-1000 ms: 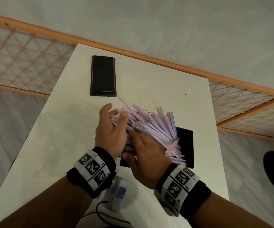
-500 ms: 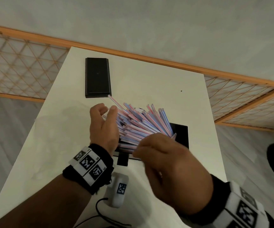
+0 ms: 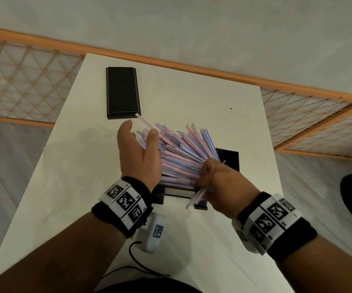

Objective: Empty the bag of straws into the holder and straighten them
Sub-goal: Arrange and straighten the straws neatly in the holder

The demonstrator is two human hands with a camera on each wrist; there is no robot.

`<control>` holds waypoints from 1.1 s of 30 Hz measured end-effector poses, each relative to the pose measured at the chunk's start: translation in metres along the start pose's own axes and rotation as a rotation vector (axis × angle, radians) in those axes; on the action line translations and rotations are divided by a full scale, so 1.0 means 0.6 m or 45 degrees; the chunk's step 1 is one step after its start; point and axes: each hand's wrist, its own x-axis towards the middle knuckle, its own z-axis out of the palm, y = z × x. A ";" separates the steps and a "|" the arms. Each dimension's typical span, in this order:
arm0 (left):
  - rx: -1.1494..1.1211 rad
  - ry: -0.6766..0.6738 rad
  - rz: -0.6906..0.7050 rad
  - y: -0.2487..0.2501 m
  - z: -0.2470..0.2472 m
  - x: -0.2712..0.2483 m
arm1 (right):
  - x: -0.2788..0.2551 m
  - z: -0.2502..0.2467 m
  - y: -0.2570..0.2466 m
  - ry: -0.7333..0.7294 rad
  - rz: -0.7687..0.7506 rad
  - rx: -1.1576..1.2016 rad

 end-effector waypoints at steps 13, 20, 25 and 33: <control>-0.606 0.025 -0.359 0.011 -0.018 0.013 | 0.026 0.015 -0.056 0.360 0.063 0.094; -0.714 -0.002 -0.361 -0.006 -0.018 0.009 | 0.024 0.041 -0.049 0.053 0.123 0.063; -0.515 -0.077 -0.280 -0.035 -0.011 0.007 | 0.036 0.051 -0.060 0.099 0.135 0.091; -0.408 -0.114 -0.253 -0.005 -0.021 0.004 | 0.063 0.050 -0.052 -0.063 0.202 0.134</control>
